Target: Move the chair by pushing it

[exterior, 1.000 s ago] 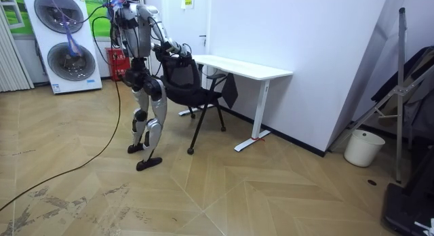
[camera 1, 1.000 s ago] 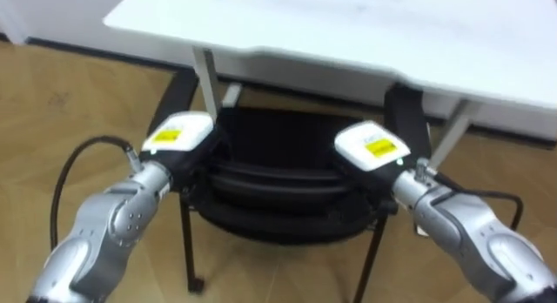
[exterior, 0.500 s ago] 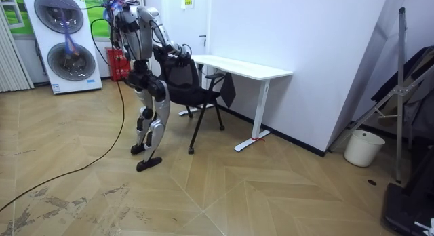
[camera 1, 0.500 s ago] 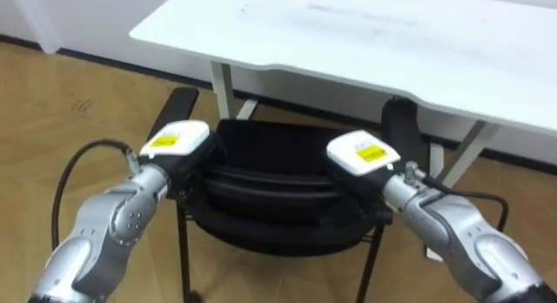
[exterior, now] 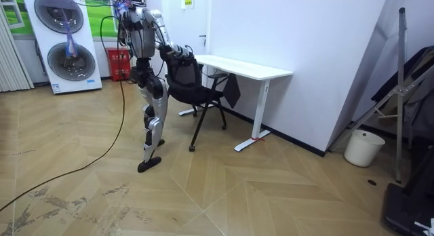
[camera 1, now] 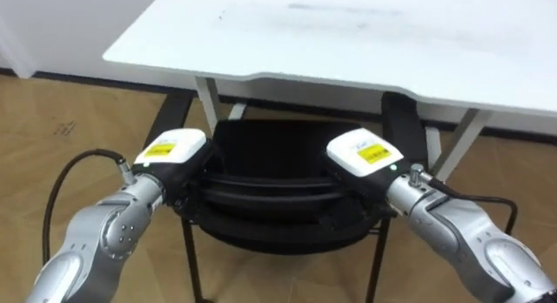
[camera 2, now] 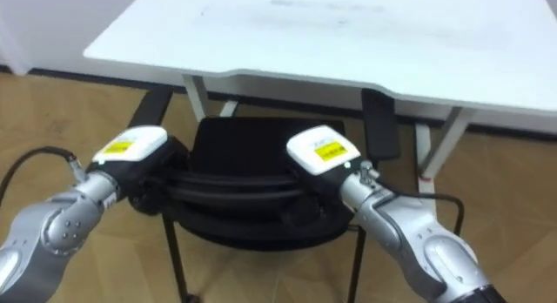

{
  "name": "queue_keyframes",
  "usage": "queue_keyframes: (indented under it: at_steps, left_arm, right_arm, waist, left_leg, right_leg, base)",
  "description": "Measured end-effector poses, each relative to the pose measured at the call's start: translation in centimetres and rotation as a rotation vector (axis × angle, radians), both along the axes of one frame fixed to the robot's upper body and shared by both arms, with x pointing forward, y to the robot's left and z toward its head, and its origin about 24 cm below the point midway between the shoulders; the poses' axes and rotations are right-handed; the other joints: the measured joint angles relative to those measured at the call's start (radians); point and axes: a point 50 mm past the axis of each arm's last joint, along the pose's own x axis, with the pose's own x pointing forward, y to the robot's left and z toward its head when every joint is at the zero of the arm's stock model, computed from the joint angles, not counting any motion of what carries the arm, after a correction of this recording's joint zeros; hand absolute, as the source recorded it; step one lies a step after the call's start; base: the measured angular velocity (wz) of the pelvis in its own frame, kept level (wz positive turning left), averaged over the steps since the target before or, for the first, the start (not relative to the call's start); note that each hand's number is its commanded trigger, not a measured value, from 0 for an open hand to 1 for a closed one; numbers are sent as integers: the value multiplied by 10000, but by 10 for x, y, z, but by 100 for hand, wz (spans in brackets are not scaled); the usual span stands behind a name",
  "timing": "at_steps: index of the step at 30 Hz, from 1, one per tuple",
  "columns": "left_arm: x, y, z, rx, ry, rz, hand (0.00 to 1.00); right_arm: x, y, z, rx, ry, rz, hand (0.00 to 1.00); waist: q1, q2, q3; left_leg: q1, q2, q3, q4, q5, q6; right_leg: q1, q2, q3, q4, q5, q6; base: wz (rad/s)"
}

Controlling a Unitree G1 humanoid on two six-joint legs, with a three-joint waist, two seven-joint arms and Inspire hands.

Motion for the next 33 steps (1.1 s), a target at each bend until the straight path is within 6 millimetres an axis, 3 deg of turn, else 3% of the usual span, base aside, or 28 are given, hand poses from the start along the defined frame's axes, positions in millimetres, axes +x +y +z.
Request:
queue_keyframes:
  at_steps: [1,5,7,9,11,13,14,16,19,20,21,22,23,24,25,26,27,29,30,31,32,33]
  left_arm:
    - [1,-1,1,25,-18,-27,100]
    - [7,-3,8,313,37,-244,100]
    - [10,-3,11,369,54,-239,100]
    - [11,-2,12,438,79,-247,100]
    - [11,-1,13,465,82,-196,100]
    - [12,2,15,515,111,-78,100]
    - [12,3,15,517,129,-47,100]
    - [12,4,18,542,44,-17,100]
    - [16,4,24,555,-150,6,100]
    - [16,3,24,555,-157,17,100]
    - [17,2,25,526,-200,22,100]
    - [17,0,23,468,-140,38,100]
    - [17,-1,21,477,-119,11,100]
    - [18,-4,24,461,-271,-151,100]
    - [18,-3,35,577,-617,-337,100]
    - [18,-3,37,605,-705,-328,100]
    - [19,-3,31,539,-534,-81,100]
    - [19,-9,23,797,-306,-181,100]
    - [16,-11,18,1022,-152,-415,100]
    - [15,-13,19,1110,-157,-621,100]
    - [15,-13,20,1155,-202,-683,100]
    - [15,-13,20,1180,-200,-712,100]
  right_arm:
    - [0,-1,1,16,-62,-29,100]
    - [2,-2,3,-46,-240,-110,100]
    - [4,-1,5,-45,-335,-114,100]
    - [5,1,4,41,-342,-129,100]
    - [6,2,3,136,-362,-149,100]
    - [8,6,2,329,-402,-170,100]
    - [8,6,2,344,-404,-169,100]
    - [8,6,4,405,-571,-112,100]
    - [10,6,7,443,-777,-111,100]
    - [10,6,7,436,-777,-129,100]
    - [10,5,7,419,-801,-145,100]
    - [10,4,6,415,-745,-191,100]
    - [10,4,6,439,-724,-191,100]
    - [10,0,8,495,-725,-155,100]
    - [14,-3,19,458,-1020,-37,100]
    - [16,-2,21,495,-1071,-61,100]
    - [16,1,14,460,-874,-248,100]
    - [11,0,5,322,-423,-307,100]
    - [4,-3,-3,321,-147,-395,100]
    - [-1,-4,-5,374,-117,-415,100]
    - [-2,-5,-5,375,-124,-439,100]
    - [-3,-5,-7,370,-5,-477,100]
  waist:
    - [-39,0,1]
    - [-232,27,19]
    - [-127,92,72]
    - [-61,130,89]
    - [68,191,128]
    - [153,279,179]
    - [169,303,185]
    - [317,385,181]
    - [274,445,158]
    - [263,466,157]
    - [189,533,173]
    - [29,502,149]
    - [-29,353,132]
    - [11,295,143]
    - [69,648,149]
    - [92,739,159]
    - [-13,665,66]
    - [-133,604,91]
    - [-267,534,89]
    - [-490,536,87]
    - [-561,503,83]
    - [-618,393,88]
  left_leg:
    - [54,-5,121,9,-98,73]
    - [104,3,617,170,-423,329]
    - [235,94,1226,139,-617,510]
    - [402,167,1737,165,-825,648]
    - [540,311,2308,126,-1051,785]
    - [775,445,3121,-53,-1242,971]
    - [861,442,3304,-105,-1285,1008]
    - [985,462,4046,-189,-1466,1154]
    - [939,447,4635,-296,-1520,1241]
    - [939,437,4692,-328,-1535,1211]
    - [938,410,4771,-374,-1639,921]
    - [909,283,4804,-195,-1718,-484]
    - [698,160,4422,235,-1649,-1362]
    - [-202,587,3289,2410,-2210,-653]
    - [-818,1005,2091,4115,-3654,-790]
    - [-827,989,2088,4298,-3807,-6]
    - [-623,918,2163,3990,-3701,302]
    - [32,731,2152,2383,-2947,-274]
    - [586,618,2125,1009,-2225,-668]
    - [857,595,1987,233,-1705,-293]
    - [897,585,1919,121,-1610,-130]
    - [1008,569,1849,82,-1571,-66]
  right_leg:
    - [18,-63,0,-9,61,110]
    - [-58,-216,102,75,124,232]
    - [-255,-370,-40,282,180,452]
    - [-390,-530,-170,550,195,508]
    - [-569,-664,-553,841,301,705]
    - [-968,-1001,-1648,2381,390,837]
    - [-1000,-1077,-1929,2855,411,825]
    - [-951,-1336,-2936,4028,594,708]
    - [-655,-1360,-3578,4096,690,653]
    - [-628,-1328,-3606,3998,698,634]
    - [-643,-1207,-3647,3784,759,502]
    - [-703,-1270,-3603,3386,806,247]
    - [-828,-1484,-3536,3263,769,234]
    - [-1111,-1907,-3136,3716,595,702]
    - [-1420,-2050,-3032,4193,136,1466]
    - [-1435,-2124,-2945,4249,-91,1533]
    - [-1415,-2167,-2906,3947,-338,1238]
    - [-1647,-1813,-2742,2947,-271,1034]
    - [-1773,-1454,-2756,1987,-23,893]
    - [-1872,-1074,-2745,1035,287,877]
    - [-1893,-925,-2667,654,479,877]
    - [-1882,-649,-2296,-108,912,853]
  base:
    - [-33]
    - [-36]
    - [-76]
    - [-88]
    - [-97]
    - [-95]
    - [-96]
    - [-103]
    - [-75]
    - [-48]
    - [-32]
    - [-23]
    - [-39]
    - [-75]
    - [-95]
    - [-69]
    - [-24]
    - [1]
    - [26]
    - [37]
    - [32]
    - [29]
